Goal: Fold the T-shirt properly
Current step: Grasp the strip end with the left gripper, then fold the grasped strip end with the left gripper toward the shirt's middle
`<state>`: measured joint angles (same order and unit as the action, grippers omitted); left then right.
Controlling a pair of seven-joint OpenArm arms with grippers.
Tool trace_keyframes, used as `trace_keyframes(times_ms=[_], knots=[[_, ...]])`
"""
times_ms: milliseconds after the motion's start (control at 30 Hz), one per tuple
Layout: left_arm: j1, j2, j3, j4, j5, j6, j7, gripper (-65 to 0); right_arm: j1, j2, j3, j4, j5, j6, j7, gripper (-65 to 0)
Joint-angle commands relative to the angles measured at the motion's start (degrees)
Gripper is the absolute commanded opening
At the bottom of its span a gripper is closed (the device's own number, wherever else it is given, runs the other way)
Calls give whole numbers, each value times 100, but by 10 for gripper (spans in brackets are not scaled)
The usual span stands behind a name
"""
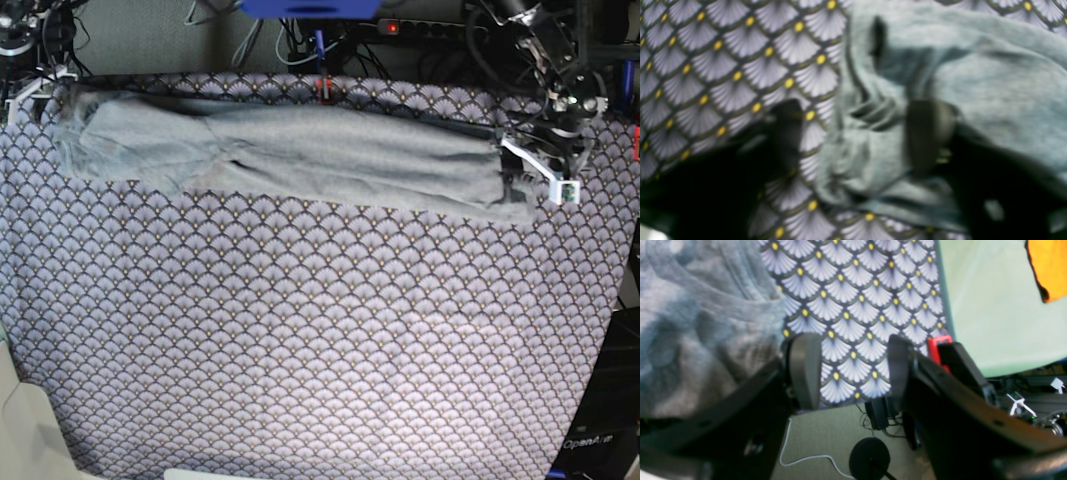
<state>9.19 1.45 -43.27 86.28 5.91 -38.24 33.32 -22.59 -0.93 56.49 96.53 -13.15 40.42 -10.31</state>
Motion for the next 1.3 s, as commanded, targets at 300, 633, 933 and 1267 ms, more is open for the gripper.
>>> trace_keyframes(times_ms=[300, 633, 933, 1267], knots=[[-44, 79, 102, -131, 178, -176, 312, -650, -40, 71, 35, 127, 62, -42, 129, -325], [175, 755, 375, 1820, 187, -176, 312, -650, -40, 62, 43, 110, 62, -42, 129, -325], [422, 562, 2406, 2691, 196, -176, 1235, -650, -40, 62, 35, 118, 62, -42, 129, -325], [448, 149, 4217, 2708, 196, -176, 1613, -650, -40, 62, 35, 118, 62, -42, 129, -325]])
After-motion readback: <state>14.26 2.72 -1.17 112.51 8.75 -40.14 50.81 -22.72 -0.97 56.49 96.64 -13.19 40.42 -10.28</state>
